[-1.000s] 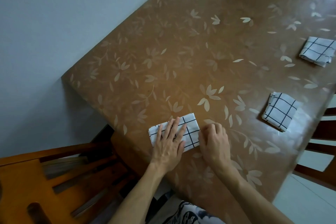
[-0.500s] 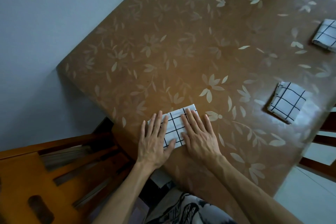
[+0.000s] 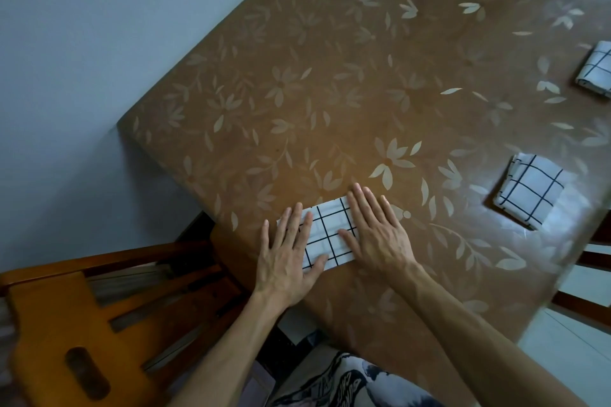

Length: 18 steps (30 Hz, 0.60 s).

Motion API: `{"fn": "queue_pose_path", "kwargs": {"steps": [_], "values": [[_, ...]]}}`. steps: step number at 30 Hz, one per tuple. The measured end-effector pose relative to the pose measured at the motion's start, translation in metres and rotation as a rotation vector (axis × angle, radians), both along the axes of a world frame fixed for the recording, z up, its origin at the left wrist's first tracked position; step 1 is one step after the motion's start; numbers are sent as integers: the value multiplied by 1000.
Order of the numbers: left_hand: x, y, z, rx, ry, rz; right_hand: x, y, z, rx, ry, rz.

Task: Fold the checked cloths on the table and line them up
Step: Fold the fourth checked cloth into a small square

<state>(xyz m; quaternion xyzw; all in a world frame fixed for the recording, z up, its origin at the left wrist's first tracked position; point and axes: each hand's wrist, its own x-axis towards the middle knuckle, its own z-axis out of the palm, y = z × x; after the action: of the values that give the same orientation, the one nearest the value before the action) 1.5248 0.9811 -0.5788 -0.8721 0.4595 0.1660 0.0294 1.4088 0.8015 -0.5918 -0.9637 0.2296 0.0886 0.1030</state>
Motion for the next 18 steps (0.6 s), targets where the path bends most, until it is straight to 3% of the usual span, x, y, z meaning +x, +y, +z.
{"fn": "queue_pose_path", "kwargs": {"steps": [3, 9, 15, 18], "values": [[-2, -5, 3, -43, -3, 29, 3, -2, 4, -26, 11, 6], [7, -39, 18, -177, -162, 114, -19, 11, 25, 64, -239, -220], [28, -77, 44, 46, -50, 164, -43, 22, 46, 310, 58, -589], [31, -86, 53, 162, 22, 175, -42, 27, 44, 498, 29, -683]]}}
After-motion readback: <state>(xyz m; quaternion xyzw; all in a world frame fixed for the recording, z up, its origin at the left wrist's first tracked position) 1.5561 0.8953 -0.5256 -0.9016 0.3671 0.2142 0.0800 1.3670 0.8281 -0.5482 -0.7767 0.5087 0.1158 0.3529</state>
